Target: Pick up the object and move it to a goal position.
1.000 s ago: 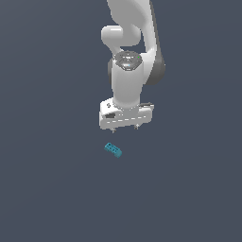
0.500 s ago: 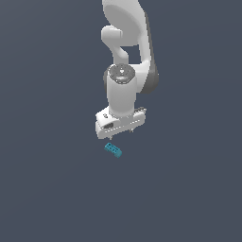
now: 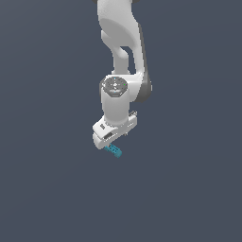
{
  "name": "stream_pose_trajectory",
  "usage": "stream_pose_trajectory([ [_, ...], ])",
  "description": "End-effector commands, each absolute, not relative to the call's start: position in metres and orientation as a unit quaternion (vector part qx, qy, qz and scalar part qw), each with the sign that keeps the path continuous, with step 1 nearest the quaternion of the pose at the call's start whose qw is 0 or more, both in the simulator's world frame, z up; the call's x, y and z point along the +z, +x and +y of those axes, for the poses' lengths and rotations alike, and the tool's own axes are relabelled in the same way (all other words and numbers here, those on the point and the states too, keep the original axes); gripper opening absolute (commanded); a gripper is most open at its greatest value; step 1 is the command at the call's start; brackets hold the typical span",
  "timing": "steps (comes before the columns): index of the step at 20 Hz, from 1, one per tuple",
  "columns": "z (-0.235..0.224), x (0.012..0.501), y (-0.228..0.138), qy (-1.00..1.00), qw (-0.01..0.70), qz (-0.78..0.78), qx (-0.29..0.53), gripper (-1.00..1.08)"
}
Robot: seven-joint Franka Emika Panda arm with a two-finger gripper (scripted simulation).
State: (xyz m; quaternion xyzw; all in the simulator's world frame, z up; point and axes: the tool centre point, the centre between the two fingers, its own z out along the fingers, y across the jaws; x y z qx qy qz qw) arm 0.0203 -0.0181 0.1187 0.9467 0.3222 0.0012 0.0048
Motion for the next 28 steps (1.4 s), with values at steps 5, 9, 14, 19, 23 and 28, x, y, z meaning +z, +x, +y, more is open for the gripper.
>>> stream_pose_trajectory([
  [5, -0.03, 0.097, 0.023, 0.918, 0.003, 0.396, 0.0, 1.0],
  [9, -0.035, 0.087, 0.024, 0.903, 0.002, 0.43, 0.0, 1.0],
  [14, -0.04, 0.078, 0.025, 0.888, 0.001, 0.46, 0.0, 1.0],
  [19, -0.042, 0.073, 0.026, 0.88, 0.0, 0.475, 0.0, 1.0],
  [23, -0.042, 0.073, 0.025, 0.88, 0.0, 0.476, 0.0, 1.0],
  [28, -0.042, 0.063, 0.025, 0.88, 0.0, 0.476, 0.0, 1.0],
])
